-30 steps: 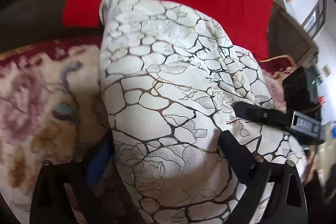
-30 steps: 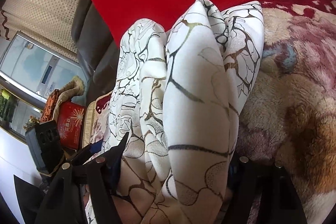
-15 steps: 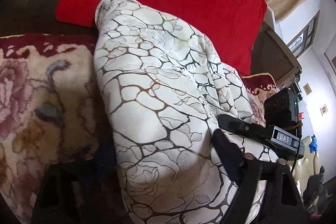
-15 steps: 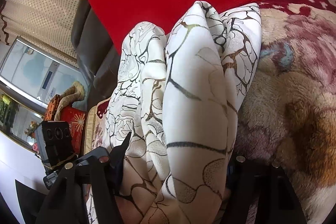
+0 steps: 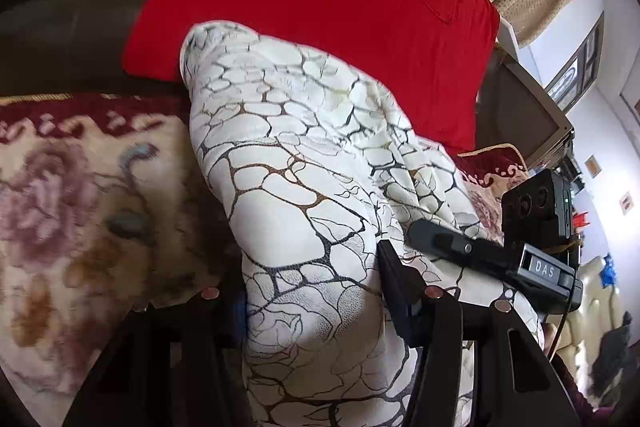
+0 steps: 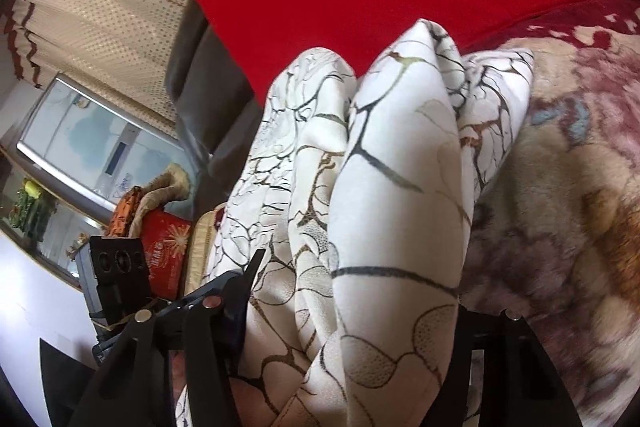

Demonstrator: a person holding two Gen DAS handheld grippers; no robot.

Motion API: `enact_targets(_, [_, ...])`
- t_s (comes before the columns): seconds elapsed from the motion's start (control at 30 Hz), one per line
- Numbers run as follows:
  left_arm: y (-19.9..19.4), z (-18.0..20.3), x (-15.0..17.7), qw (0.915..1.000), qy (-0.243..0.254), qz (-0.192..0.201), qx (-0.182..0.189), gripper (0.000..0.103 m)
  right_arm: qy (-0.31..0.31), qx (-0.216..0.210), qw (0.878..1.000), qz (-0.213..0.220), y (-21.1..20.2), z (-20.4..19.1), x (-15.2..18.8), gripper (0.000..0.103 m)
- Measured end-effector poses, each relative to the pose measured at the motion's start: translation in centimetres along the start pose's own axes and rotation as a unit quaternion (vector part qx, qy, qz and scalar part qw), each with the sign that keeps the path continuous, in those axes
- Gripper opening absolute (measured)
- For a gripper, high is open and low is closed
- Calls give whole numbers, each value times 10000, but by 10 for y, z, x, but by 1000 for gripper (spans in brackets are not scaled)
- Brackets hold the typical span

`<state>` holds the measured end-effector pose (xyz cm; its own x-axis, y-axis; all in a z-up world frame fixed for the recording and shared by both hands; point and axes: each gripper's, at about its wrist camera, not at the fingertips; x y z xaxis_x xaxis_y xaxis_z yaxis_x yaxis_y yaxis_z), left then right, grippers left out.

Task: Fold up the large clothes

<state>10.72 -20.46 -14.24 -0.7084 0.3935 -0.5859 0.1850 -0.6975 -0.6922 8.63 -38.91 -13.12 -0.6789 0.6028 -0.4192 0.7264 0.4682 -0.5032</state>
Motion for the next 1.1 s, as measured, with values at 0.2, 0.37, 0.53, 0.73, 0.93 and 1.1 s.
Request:
enact_targets(0.2, [-45,-1,3,9992,141,234,-306,57,-23,-457,9988,-147,9,-23,15,62])
enact_targets(0.37, [-68,-6,15,9979,162,220,-589,57,45,-725,9969,-285,18,-31,28,62])
enact_targets(0.53, [-68,-14,26,9969,55,88,-782,57,32,-735,9963,-448,32,-32,43,62])
enact_targets(0.73, [-43,-5,41,9894,456,-127,-1370,70,482,-526,9948,-721,45,8,57,60])
enact_targets(0.93, [-29,6,53,9817,849,-223,-1688,81,442,-374,9957,-727,43,15,60,62])
enact_targets(1.1, [-29,6,58,9797,883,-146,-1792,82,437,-304,9966,-626,37,16,65,62])
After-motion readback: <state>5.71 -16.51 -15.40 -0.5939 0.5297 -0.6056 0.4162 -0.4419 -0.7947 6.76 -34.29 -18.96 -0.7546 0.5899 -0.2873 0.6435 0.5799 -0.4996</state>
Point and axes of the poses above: each gripper's, at about its wrist camera, not at the fingertips, and y roughly the way its jaws point, z to its right, x to its underside, and after that the axes turned 3 degrees about -z, right-handed
